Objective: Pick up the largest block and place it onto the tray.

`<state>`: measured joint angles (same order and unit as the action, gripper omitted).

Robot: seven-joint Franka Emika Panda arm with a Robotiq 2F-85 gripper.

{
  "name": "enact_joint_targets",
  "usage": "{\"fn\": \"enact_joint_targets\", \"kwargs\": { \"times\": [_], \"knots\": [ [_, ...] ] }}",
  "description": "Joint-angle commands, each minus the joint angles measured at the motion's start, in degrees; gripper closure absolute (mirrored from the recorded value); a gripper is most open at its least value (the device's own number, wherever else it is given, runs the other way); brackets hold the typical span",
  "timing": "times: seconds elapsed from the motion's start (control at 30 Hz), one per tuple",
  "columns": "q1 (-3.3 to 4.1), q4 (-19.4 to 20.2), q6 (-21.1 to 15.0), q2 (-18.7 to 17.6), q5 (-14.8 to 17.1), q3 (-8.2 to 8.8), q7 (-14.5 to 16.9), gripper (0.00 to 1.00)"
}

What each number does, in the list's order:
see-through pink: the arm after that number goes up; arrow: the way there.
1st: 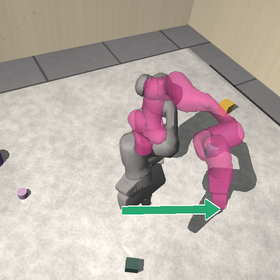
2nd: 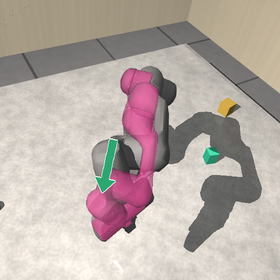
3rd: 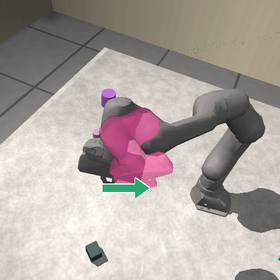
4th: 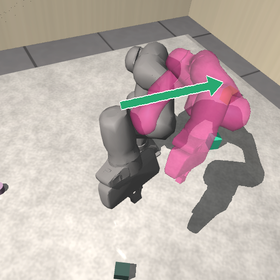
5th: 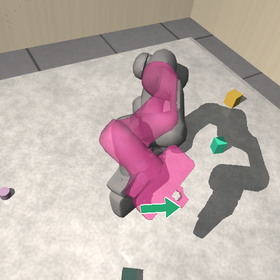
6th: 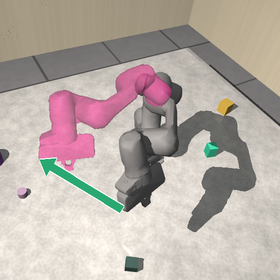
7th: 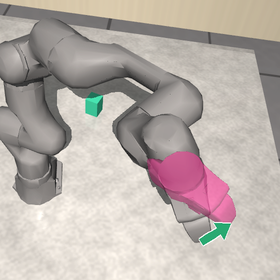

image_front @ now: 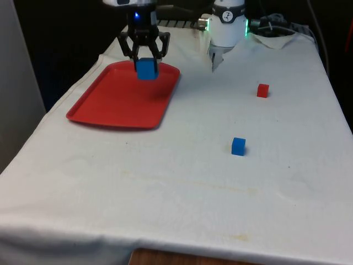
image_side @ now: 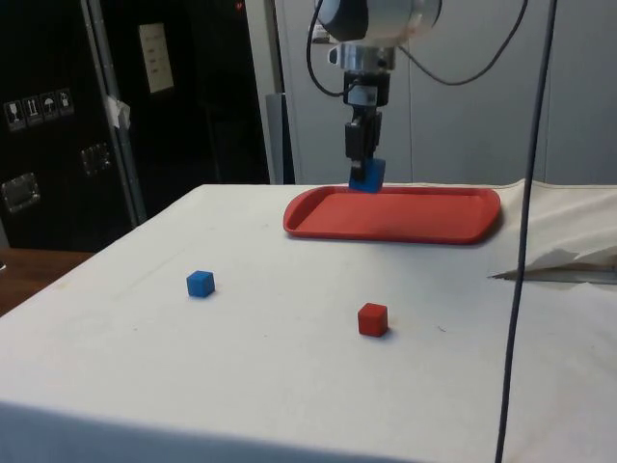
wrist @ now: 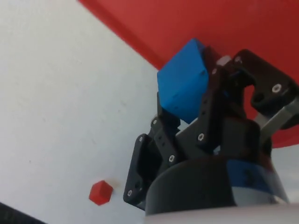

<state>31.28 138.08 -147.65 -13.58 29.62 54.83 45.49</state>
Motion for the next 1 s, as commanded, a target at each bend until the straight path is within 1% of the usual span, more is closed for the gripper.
{"fn": "enact_joint_targets", "kwargs": {
  "times": [0.0,0.13,0.17,0.2,0.23,0.27,0.3,0.47,0.5,0.53,0.57,0.6,0.67,0.73,0.77,0.8,0.83,0.87,0.93,0.97],
  "knots": [
    [-0.8,-0.3,-0.6,-1.0,1.9,-0.63,1.8,1.0],
    [-1.38,-1.4,-0.6,-4.0,5.3,-0.46,4.9,1.0],
    [-1.72,-2.0,-0.5,-5.7,7.3,-0.4,6.7,1.0],
    [-1.89,-2.3,-0.5,-6.5,8.2,-0.4,7.5,1.0],
    [-0.74,-1.8,0.0,-5.7,6.4,0.4,5.7,1.0],
    [-1.89,-2.3,-0.5,-6.5,8.2,-0.4,7.5,1.0],
    [-2.18,-3.0,-0.2,-8.3,10.1,-0.34,9.2,1.0],
    [-2.92,-4.9,0.2,-12.6,14.2,-0.17,12.6,1.0],
    [-3.21,-5.6,0.3,-14.3,15.7,-0.11,13.8,1.0],
    [-3.38,-6.0,0.3,-15.2,16.4,-0.11,14.4,1.0],
    [-2.46,-5.7,0.5,-15.4,16.3,0.57,13.9,1.0],
    [-3.5,-6.4,0.4,-16.0,17.1,-0.06,15.0,1.0],
    [-3.84,-7.1,0.5,-17.5,18.5,-0.06,16.1,1.0],
    [-4.41,-8.1,0.7,-19.8,20.3,0.0,17.6,1.0],
    [-4.41,-8.1,0.7,-19.8,20.3,0.0,17.6,1.0],
    [-4.87,-8.8,1.0,-21.0,21.6,0.06,18.8,1.0],
    [-3.9,-8.4,1.2,-21.5,21.5,0.8,18.3,1.0],
    [-5.04,-9.1,1.3,-21.7,22.2,0.17,19.4,1.0],
    [-5.39,-9.6,1.7,-22.9,23.8,0.34,20.7,1.0],
    [-5.44,-9.7,1.9,-23.4,24.5,0.46,21.4,1.0]
  ]
}}
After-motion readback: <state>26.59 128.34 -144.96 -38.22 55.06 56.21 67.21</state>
